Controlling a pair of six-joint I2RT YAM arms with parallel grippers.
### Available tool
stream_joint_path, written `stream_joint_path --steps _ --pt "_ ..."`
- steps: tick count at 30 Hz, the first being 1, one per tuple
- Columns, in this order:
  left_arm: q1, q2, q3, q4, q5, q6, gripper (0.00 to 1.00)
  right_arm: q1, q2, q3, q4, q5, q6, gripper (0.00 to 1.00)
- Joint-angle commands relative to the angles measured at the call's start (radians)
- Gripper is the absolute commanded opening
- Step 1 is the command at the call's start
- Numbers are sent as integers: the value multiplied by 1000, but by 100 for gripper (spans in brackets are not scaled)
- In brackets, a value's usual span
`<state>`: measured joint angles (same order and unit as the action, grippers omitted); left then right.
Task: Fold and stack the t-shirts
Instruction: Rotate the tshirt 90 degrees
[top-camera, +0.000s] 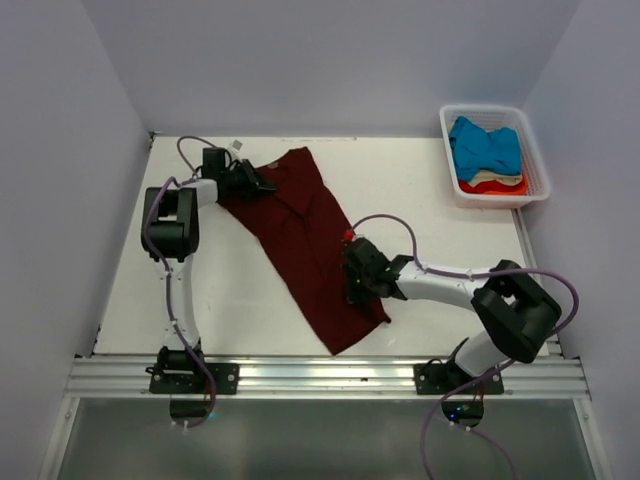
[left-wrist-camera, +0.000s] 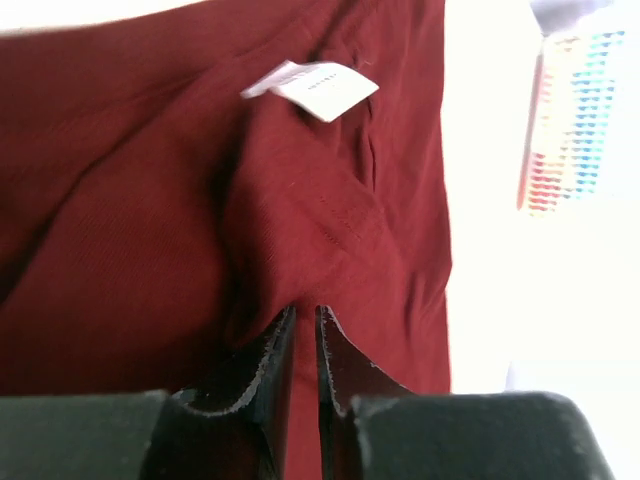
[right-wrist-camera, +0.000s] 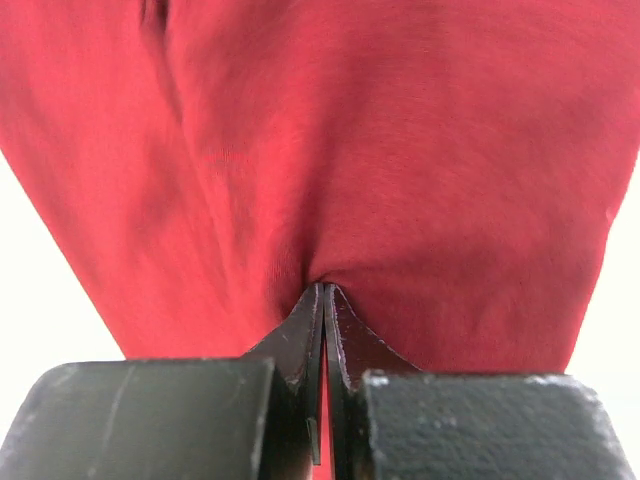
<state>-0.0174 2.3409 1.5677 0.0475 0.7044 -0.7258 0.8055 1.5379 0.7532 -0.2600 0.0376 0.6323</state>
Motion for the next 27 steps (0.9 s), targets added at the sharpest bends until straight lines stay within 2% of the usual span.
stream_joint_path --steps 1,9,17,19,21,22,23,24,25,26,27 --pt "-12 84 66 118 130 -65 19 131 74 -38 -139 -107 115 0" --pt "-30 221 186 265 260 -185 17 340 116 61 -179 -65 213 0" --pt "-35 242 276 340 290 -251 16 360 116 153 -251 2 190 0" --pt "-35 219 285 414 308 -296 20 362 84 178 -265 43 176 0" --pt "-33 163 267 471 313 -308 37 360 65 218 -284 59 139 0" --pt "-33 135 256 488 310 -305 60 360 45 234 -291 83 104 3" --pt "-32 102 226 503 297 -285 74 362 36 253 -295 96 87 7" --pt "-26 28 209 496 284 -265 97 360 24 291 -300 110 70 19" --pt "-21 -10 195 477 267 -241 100 360 5 310 -303 120 32 23" --pt "-18 -50 171 421 239 -183 100 359 -7 331 -306 149 17 33" --pt "-13 -134 155 390 222 -152 100 356 -13 371 -314 162 0 52"
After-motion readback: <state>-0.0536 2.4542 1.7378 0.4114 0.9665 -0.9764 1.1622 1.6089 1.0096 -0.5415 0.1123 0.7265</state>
